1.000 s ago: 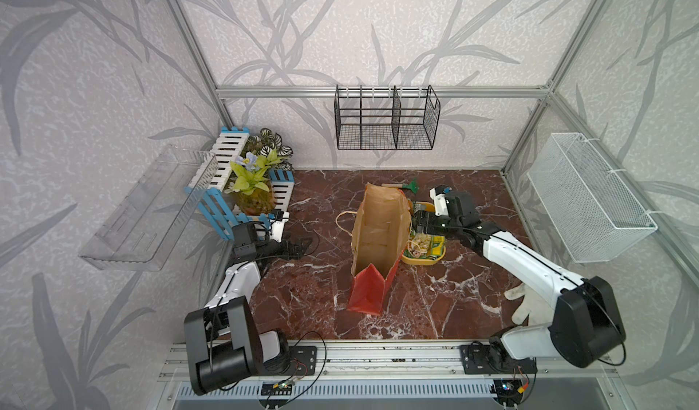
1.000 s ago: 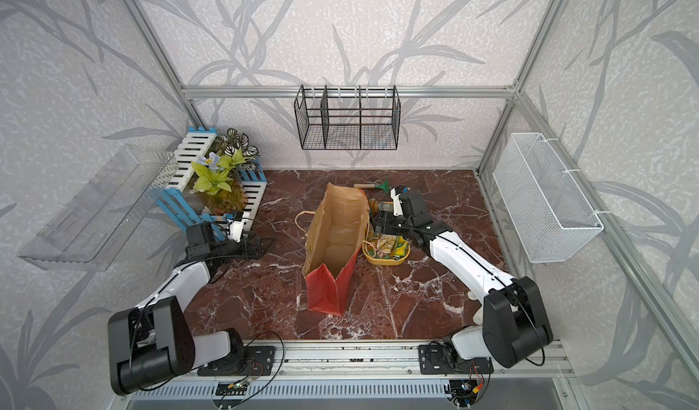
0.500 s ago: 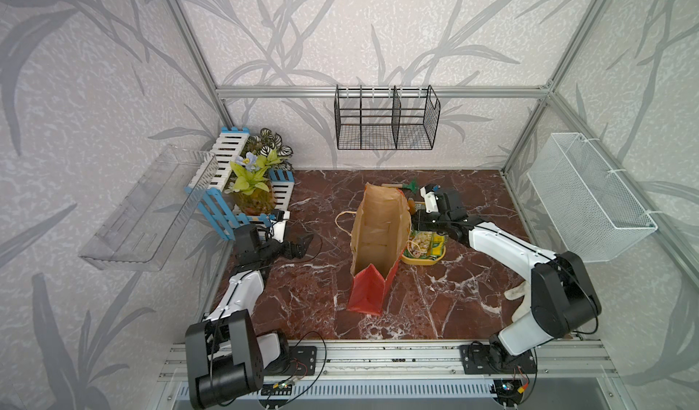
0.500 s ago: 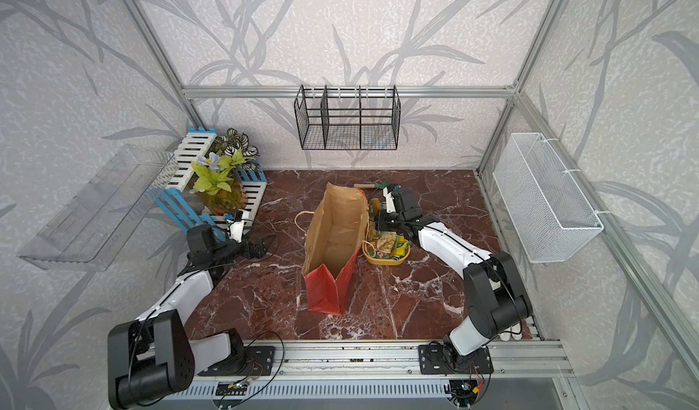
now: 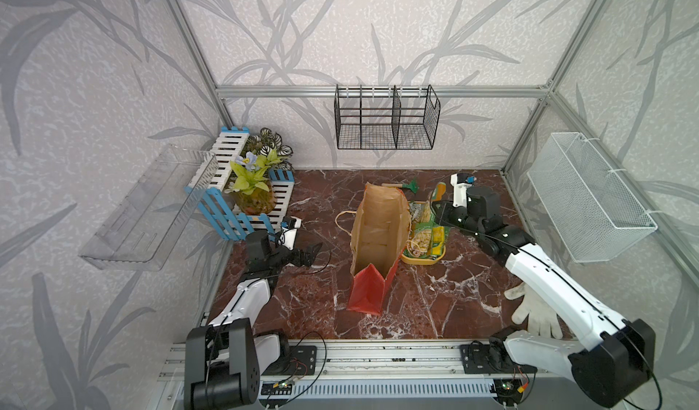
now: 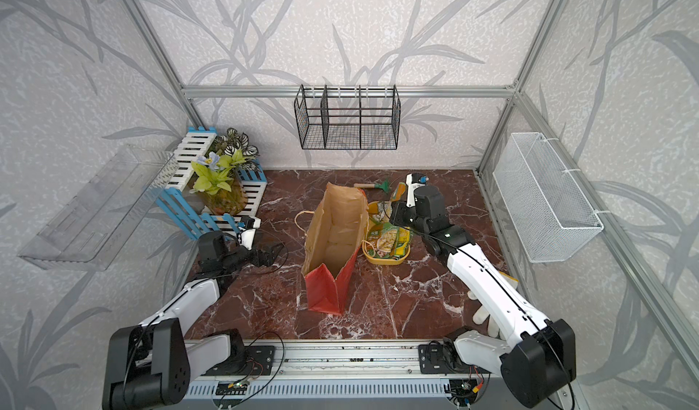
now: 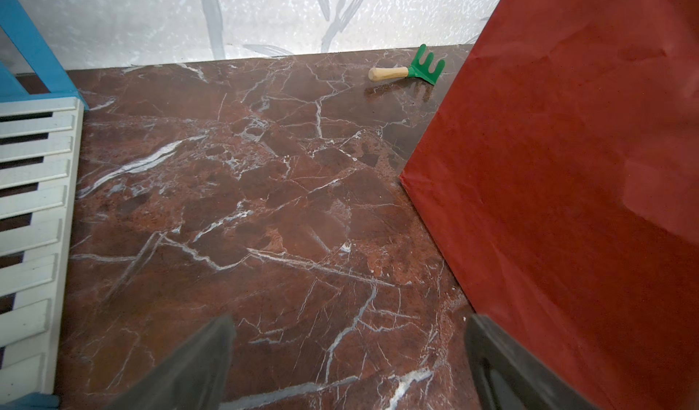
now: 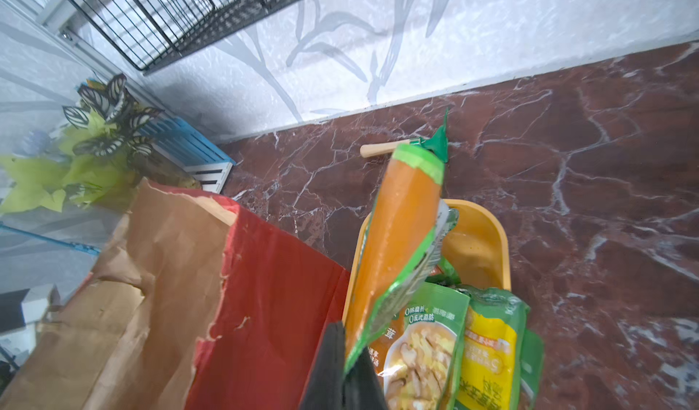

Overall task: Place the condiment packets inside the bag
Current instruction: Place the condiment packet in the paper bag.

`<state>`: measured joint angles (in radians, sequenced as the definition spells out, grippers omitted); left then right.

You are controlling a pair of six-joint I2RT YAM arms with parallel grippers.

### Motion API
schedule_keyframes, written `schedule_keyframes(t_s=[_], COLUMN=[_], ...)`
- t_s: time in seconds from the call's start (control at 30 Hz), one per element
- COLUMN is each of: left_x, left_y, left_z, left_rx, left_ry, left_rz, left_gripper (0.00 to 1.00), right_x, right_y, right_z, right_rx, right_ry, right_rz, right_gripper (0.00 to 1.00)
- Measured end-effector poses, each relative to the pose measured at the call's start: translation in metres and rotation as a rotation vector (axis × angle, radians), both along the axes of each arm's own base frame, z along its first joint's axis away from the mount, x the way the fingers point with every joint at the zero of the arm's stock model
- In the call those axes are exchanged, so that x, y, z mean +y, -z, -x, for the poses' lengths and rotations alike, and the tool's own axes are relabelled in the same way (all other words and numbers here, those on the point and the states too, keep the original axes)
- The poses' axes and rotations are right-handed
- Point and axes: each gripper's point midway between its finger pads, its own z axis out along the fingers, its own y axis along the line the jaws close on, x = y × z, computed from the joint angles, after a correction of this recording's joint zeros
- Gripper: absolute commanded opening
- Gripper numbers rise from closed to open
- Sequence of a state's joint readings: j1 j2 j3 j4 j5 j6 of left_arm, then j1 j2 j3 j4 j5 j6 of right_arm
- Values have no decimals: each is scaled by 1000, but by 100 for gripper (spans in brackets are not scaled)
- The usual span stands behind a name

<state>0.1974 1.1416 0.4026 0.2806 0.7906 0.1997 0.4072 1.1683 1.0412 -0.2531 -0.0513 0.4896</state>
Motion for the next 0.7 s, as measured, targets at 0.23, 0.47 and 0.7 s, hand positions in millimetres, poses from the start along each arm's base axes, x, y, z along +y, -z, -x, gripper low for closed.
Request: schedule_keyframes(t_s=[0.23,0.47,0.7], left_x=[4,7,5], left_y=[-1,1,-4], left_z=[0,0,1], left_rx=[-23,-16,-36], left_ry=[-23,-28,-17], left_rz=[-15,-14,-18], left_gripper=[100,100,100], right_x=[22,78,138], right_y=[-77,-149,-130], right_z=[40,91,108], right_rx=[-119,-241,-214], right_ry=[-42,-189,-304], right_rz=[-6,4,98], right_gripper=[0,0,0])
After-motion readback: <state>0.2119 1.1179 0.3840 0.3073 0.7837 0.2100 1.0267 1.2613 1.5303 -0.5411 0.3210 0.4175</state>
